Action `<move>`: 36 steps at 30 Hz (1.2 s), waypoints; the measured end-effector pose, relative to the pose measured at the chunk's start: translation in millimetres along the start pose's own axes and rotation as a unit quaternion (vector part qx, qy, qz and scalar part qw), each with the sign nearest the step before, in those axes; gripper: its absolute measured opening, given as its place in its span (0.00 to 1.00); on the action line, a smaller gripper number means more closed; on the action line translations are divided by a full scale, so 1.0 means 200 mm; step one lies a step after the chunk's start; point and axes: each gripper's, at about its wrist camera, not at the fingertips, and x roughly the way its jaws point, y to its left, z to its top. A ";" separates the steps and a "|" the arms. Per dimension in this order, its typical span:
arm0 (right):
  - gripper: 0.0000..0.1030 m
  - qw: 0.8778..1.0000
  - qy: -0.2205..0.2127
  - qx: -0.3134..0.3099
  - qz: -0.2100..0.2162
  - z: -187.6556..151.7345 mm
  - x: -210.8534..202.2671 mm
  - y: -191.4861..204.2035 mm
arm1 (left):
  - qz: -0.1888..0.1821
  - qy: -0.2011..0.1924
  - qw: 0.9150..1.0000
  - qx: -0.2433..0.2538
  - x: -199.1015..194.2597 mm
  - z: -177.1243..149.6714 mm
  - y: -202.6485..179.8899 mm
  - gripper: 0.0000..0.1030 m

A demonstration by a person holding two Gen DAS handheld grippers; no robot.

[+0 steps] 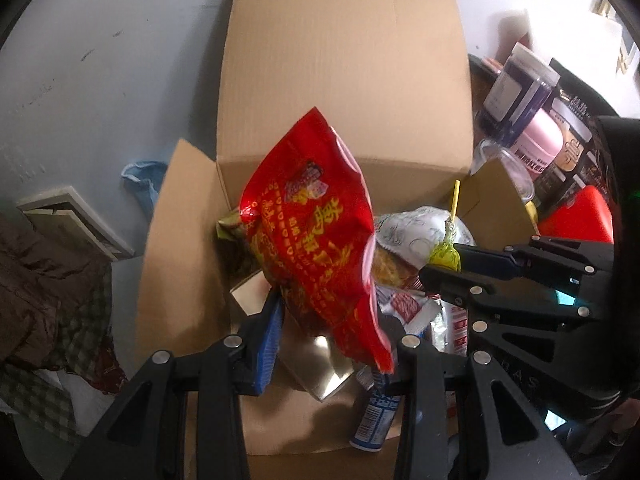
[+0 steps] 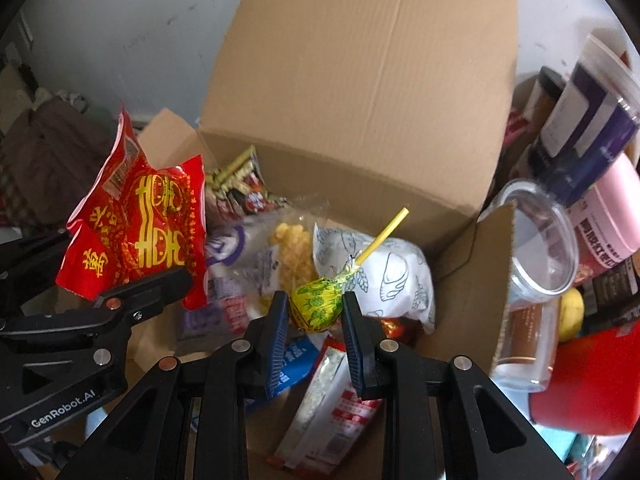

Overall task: Organize snacks
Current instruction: 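Open the left tool over the box while the right tool releases the lollipop, then withdraw both tools from the box back over the table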

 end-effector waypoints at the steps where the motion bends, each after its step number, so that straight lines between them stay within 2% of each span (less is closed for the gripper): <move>1: 0.26 1.000 0.002 0.001 -0.002 0.00 0.01 0.00 | -0.002 0.001 1.000 -0.002 0.01 0.00 0.01 0.37; 10: 0.30 0.999 0.027 -0.015 -0.031 0.00 0.07 0.06 | 0.005 0.001 1.000 -0.003 0.04 0.00 0.01 0.39; 13: 0.38 0.998 0.036 -0.011 -0.040 -0.01 0.06 0.06 | 0.008 0.004 1.000 -0.010 0.03 0.01 0.01 0.38; 14: 0.44 0.998 0.037 -0.009 -0.045 -0.02 0.05 0.06 | 0.012 0.005 1.000 -0.009 0.02 0.01 0.01 0.38; 18: 0.51 0.998 0.038 -0.016 -0.050 -0.03 -0.01 0.08 | 0.020 0.006 1.000 -0.007 -0.01 0.02 -0.01 0.38; 20: 0.57 0.997 0.033 -0.021 -0.062 -0.04 -0.06 0.10 | 0.035 -0.003 0.999 -0.003 -0.05 0.02 -0.03 0.39; 22: 0.58 0.997 0.023 -0.022 -0.072 -0.06 -0.13 0.11 | 0.053 -0.005 0.999 -0.001 -0.08 0.03 -0.04 0.40; 28: 0.59 0.997 0.003 -0.012 -0.070 -0.07 -0.32 0.14 | 0.068 -0.021 0.997 -0.015 -0.23 0.03 -0.04 0.41; 36: 0.59 0.996 -0.046 -0.012 -0.070 -0.06 -0.58 0.16 | 0.078 -0.075 0.994 -0.003 -0.55 0.06 -0.12 0.41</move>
